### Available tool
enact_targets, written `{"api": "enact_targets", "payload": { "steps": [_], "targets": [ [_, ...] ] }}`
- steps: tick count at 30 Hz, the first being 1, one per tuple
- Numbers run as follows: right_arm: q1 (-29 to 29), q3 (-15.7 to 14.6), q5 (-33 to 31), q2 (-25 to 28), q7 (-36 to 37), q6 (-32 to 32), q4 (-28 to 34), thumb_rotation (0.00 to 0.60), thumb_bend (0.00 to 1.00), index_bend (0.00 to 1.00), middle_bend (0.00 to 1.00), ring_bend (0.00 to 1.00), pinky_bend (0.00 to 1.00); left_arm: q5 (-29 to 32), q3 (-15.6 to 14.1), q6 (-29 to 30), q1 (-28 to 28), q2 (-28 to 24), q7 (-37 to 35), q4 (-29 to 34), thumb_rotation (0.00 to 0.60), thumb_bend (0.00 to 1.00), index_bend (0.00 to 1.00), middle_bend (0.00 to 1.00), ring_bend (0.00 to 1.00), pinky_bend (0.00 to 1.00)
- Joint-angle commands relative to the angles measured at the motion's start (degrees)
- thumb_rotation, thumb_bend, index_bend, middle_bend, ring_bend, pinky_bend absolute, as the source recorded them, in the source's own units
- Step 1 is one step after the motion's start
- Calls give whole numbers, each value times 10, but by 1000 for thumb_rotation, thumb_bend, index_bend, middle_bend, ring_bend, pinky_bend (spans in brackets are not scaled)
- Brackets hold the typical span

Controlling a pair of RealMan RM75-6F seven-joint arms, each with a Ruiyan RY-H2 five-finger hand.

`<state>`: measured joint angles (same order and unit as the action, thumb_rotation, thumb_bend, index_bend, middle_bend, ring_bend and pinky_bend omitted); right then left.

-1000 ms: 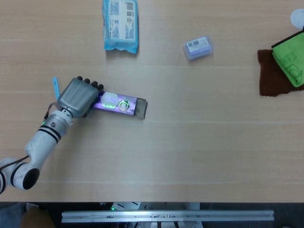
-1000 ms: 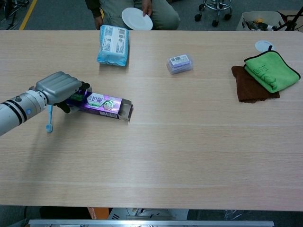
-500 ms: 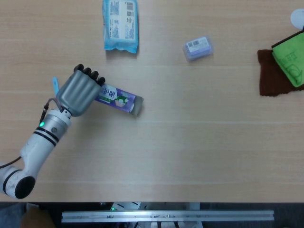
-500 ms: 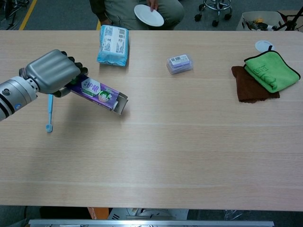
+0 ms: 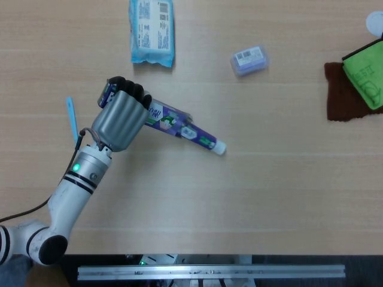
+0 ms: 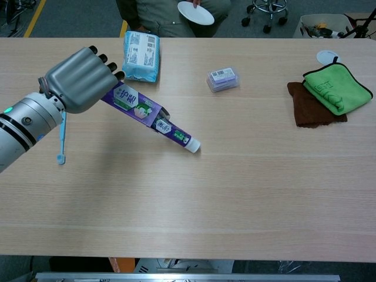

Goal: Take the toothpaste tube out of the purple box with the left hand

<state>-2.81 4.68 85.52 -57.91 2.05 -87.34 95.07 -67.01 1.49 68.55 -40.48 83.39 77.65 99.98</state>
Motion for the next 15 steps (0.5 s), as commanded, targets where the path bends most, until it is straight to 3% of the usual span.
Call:
{"api": "enact_targets", "payload": {
  "steps": [1,9,15],
  "targets": [
    [0,0,-1,0,1,1,-1,600,204,240,297,287,325,4,3,2,-2,0,-4,3,600,331,361,445,410,403],
    [0,0,-1,0,1,2,-1,600,204,240,297,287,325,29,12,-13,-6,-8,-48,-8,600,331,362,443,409,403],
    [-1,0,-1,0,-2,6,1,600,204,240,297,287,325,66,19,-81,-2,-38,-192,4,600,330,369,441,400,404]
  ]
}}
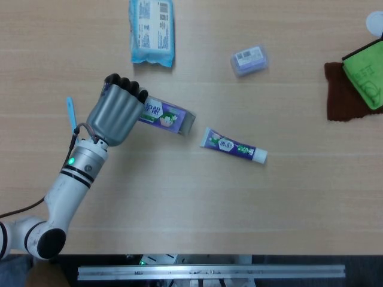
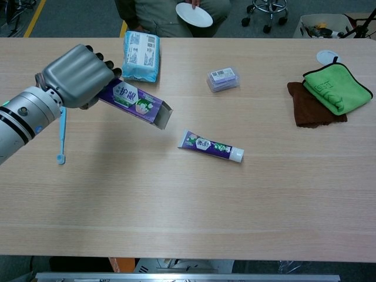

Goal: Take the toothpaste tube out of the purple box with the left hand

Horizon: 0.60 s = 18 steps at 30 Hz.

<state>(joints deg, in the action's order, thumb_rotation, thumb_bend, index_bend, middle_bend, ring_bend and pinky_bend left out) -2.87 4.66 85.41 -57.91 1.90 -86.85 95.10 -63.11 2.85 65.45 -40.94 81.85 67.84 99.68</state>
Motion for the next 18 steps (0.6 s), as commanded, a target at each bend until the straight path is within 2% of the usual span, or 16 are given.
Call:
{"api": "enact_targets", "payload": {
  "steps": [1,4,7,12,18],
  "targets": [
    [-1,0,0,0,-1,2,1,600,204,240,297,287,325,31,6,-64,3,-27,-120,7,600,330,371,442,399,405],
    [-2,-1,1,-1,-4,4,3,600,205,240,297,287,325,41,7,-106,6,-37,-208,1,600,328,375,444,399,411],
    [-3,-2,0,-1,-7,7,5,600,204,240,297,287,325,46,3,-133,8,-38,-261,-18,600,327,375,444,398,416],
    [-3,-2,0,-1,-10,7,8,600,205,240,297,287,325,49,-9,-154,8,-21,-301,-65,600,327,368,435,381,416],
    [-1,-3,-1,-1,-12,8,9,600,204,240,297,287,325,87,-18,-171,0,8,-303,-116,600,327,315,407,365,411]
  ]
}}
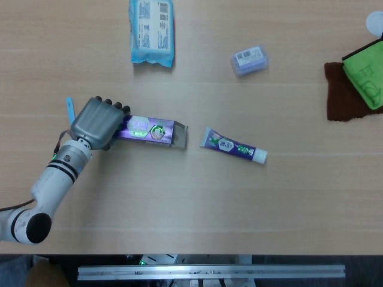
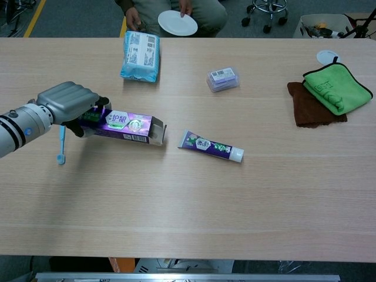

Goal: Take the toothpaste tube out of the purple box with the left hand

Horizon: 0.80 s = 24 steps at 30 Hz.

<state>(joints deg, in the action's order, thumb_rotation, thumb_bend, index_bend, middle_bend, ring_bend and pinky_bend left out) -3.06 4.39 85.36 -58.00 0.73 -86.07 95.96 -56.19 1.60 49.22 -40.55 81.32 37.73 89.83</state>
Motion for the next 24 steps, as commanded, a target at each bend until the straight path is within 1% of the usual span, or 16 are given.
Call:
{"api": "enact_targets", "payload": {
  "steps": [1,6,10,12,19,22,24],
  "targets": [
    [1,0,-1,0,0,0,0,600,205,240,297,287,325,24,-6,-9,-5,16,-1,-21,600,327,301,397,355,411],
    [0,1,-3,0,1,0,-2,600,204,240,297,287,325,48,-9,-4,-7,19,-1,-19,600,325,195,276,246,406],
    [-2,2,-2,-2,2,4,-3,600,204,240,297,287,325,53,-9,7,-5,10,-9,-2,600,324,60,165,163,348],
    [-4,2,-1,-3,2,5,-4,600,205,240,297,287,325,50,-7,20,-1,0,-16,13,600,323,24,140,146,336],
    [-6,2,0,-4,3,7,-6,600,204,240,297,287,325,3,-6,92,33,-46,-56,66,600,323,8,129,141,314],
    [-5,2,0,-4,2,6,-5,600,204,240,297,287,325,-22,-10,109,50,-62,-85,87,600,320,7,129,141,309],
    [-6,3,1,-4,1,5,-3,600,205,241,297,287,325,-40,-15,117,57,-69,-91,94,600,315,8,129,140,308]
  ]
}}
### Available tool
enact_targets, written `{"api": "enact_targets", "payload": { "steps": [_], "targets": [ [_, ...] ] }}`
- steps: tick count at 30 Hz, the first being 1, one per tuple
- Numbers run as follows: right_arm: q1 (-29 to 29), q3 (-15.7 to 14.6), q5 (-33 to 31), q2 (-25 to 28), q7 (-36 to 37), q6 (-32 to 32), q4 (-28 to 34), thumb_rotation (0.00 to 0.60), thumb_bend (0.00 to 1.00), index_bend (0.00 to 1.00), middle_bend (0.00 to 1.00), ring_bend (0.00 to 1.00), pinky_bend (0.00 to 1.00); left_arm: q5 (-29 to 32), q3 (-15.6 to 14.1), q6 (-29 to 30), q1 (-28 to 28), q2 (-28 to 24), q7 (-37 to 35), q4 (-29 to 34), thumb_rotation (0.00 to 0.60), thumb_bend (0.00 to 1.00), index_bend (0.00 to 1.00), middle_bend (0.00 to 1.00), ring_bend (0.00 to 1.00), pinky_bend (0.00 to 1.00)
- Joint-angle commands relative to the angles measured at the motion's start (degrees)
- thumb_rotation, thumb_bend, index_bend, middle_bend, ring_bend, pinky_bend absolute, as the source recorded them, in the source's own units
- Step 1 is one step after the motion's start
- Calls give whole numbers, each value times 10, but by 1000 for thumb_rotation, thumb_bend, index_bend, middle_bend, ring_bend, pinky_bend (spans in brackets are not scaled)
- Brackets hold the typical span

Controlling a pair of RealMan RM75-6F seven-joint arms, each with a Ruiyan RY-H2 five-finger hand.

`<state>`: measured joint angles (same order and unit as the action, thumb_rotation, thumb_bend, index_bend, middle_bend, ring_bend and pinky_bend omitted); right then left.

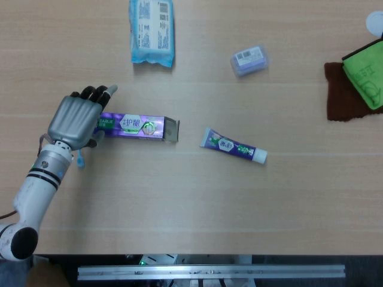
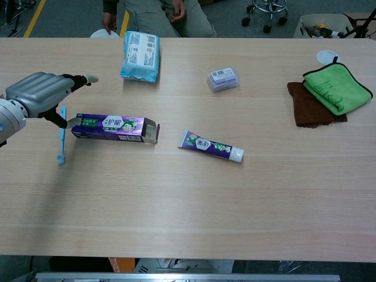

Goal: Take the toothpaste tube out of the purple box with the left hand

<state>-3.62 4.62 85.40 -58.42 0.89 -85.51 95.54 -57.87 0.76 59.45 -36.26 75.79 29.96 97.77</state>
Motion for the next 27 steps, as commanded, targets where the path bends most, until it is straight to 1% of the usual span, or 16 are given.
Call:
{"api": "enact_targets", "payload": {
  "steps": [1,4,8,12,16,20,27],
  "targets": [
    [0,0,2,1,-1,-1,2,600,205,240,297,287,325,-32,-8,25,18,-15,-10,17,600,313,8,129,140,308],
    [0,0,4,3,-2,-4,5,600,204,240,297,287,325,-59,-10,77,38,-22,3,28,600,310,7,129,140,303],
    [3,-2,4,5,-6,-7,7,600,205,240,297,287,325,-84,-8,150,78,-42,-10,46,600,310,10,129,140,298],
    [8,-4,2,4,-12,-11,6,600,205,240,297,287,325,-113,-19,215,123,-68,-21,58,600,310,14,133,141,298],
    [10,-4,1,2,-13,-13,5,600,204,240,297,287,325,-146,-40,258,164,-86,-32,73,600,311,22,138,142,298],
    [11,-4,3,1,-13,-16,7,600,204,240,297,287,325,-163,-53,296,201,-90,-27,85,600,310,22,139,142,298],
    [12,-5,5,1,-12,-16,7,600,205,240,297,287,325,-168,-50,321,237,-95,-30,94,600,310,22,140,142,298]
  ]
}}
